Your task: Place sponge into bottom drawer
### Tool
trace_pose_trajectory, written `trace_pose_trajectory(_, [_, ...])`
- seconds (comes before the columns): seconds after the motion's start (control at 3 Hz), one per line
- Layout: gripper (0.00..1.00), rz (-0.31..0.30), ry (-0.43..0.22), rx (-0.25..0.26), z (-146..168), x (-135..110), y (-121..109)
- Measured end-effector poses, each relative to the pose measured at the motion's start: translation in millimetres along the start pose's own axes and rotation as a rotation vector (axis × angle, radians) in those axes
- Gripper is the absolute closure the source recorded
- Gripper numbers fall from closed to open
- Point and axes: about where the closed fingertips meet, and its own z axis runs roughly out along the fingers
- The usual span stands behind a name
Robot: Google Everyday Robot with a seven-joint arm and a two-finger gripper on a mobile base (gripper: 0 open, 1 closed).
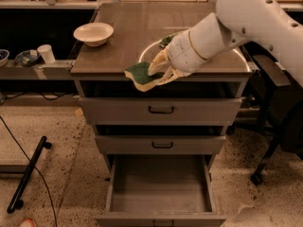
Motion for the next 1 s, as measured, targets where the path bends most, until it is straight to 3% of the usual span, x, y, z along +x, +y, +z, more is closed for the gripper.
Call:
trace_pose_trajectory(0.33, [1.0, 0.068, -0.028, 0.035, -1, 11, 32])
trace_pose_trajectory(0.67, [1.0, 0.252, -0.214, 0.114, 34, 18, 138])
trace_pose_trajectory(1.0, [1.0, 0.366, -0.223, 0.161, 11, 51, 217])
